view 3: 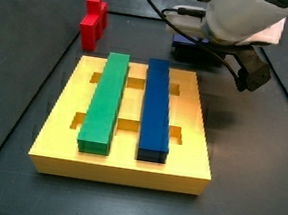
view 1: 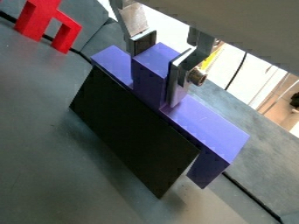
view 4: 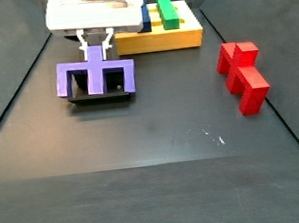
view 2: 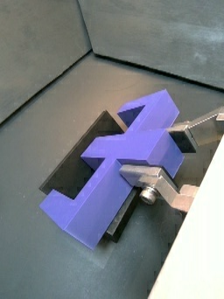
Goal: Pick up the purple object. Move up. Place the purple object on the fixture. Regrasp the purple object. Move to above the board. Insert the purple object.
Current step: Regrasp the purple object.
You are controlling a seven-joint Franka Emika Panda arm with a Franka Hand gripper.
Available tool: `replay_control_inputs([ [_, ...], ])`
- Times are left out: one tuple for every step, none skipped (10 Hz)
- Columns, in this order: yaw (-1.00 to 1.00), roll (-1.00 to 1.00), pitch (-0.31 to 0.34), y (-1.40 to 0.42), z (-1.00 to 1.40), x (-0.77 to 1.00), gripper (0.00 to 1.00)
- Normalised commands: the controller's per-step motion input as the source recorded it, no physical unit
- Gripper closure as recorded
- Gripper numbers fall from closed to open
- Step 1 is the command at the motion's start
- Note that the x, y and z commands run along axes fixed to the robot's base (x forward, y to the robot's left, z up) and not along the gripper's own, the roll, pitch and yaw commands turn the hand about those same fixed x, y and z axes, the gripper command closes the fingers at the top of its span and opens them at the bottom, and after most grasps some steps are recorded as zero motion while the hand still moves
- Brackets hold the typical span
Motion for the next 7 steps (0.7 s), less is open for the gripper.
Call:
replay_control_inputs([
  [0.0, 0.0, 0.0, 0.0, 0.0, 0.0, 1.0],
  [0.0, 0.0, 0.0, 0.0, 0.0, 0.0, 1.0],
  [0.0, 0.0, 0.0, 0.0, 0.0, 0.0, 1.0],
  [0.0, 0.0, 0.0, 0.0, 0.0, 0.0, 1.0],
  [0.0, 0.0, 0.0, 0.0, 0.0, 0.0, 1.0],
  [0.0, 0.0, 0.0, 0.0, 0.0, 0.0, 1.0],
  [0.0, 0.0, 0.0, 0.0, 0.0, 0.0, 1.0],
])
